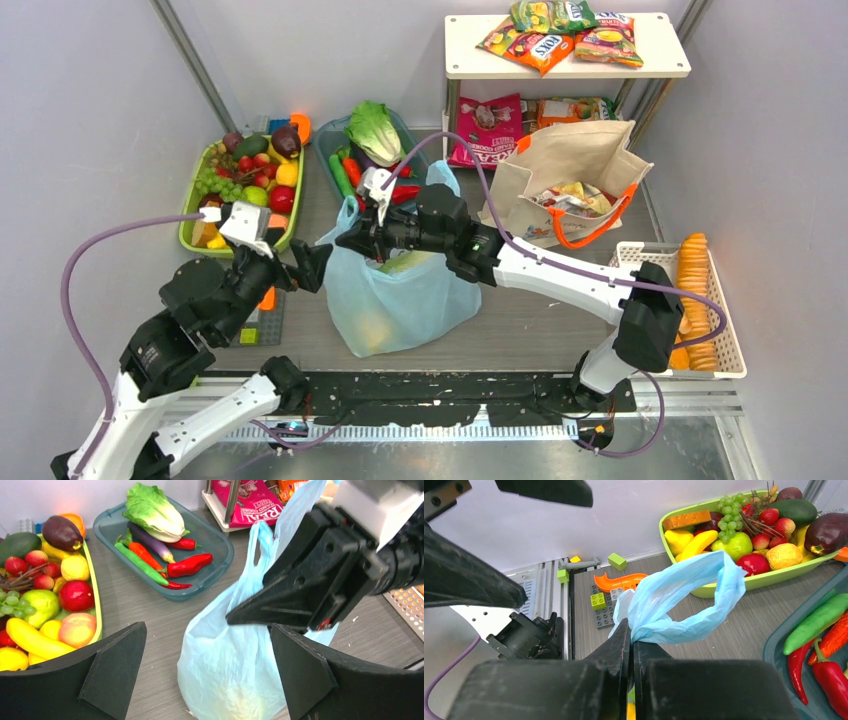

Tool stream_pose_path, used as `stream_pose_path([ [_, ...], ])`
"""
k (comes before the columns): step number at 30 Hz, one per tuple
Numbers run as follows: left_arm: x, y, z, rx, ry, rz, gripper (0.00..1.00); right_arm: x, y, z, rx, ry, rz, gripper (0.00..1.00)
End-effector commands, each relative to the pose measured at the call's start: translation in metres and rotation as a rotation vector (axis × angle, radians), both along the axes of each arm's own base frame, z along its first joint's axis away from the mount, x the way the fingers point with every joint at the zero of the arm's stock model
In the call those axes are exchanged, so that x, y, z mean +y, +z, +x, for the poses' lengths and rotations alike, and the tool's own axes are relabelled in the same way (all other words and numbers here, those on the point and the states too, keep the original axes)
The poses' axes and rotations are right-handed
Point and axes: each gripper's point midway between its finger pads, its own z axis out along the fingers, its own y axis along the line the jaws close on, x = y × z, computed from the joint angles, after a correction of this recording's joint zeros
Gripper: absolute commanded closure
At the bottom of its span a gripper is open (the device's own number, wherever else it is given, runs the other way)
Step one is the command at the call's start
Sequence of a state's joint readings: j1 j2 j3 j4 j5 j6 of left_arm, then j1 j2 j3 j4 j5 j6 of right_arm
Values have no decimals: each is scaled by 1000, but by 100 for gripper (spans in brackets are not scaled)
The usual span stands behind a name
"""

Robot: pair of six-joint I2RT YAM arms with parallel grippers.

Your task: Place the mixed food into the grocery bags and tie them

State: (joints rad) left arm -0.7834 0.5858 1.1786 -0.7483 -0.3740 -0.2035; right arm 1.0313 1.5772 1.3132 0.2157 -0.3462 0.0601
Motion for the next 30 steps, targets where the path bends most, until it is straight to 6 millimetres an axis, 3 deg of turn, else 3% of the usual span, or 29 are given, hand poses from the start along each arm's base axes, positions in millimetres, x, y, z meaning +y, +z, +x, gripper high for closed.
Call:
stream_pose_path([
  [1,-3,-21,-4,17,-24,-5,1,-12,46,-7,-36,14,96,95],
  [5,-9,-37,-7,-5,-65,-15,1,-12,55,-8,-32,33,108,95],
  [12,-42,-70,-2,-2,-158,-107,1,-17,74,-14,-33,54,128,95],
  [22,-66,-60,-2,-154,-266,-234,1,-23,84,-29,-22,112,140,95],
  [28,-77,-52,-6,-238,-334,-288,25,-27,87,-37,-28,141,139,95],
  [30,-82,-49,-8,-258,-362,-306,29,-28,88,-38,-27,142,140,95],
])
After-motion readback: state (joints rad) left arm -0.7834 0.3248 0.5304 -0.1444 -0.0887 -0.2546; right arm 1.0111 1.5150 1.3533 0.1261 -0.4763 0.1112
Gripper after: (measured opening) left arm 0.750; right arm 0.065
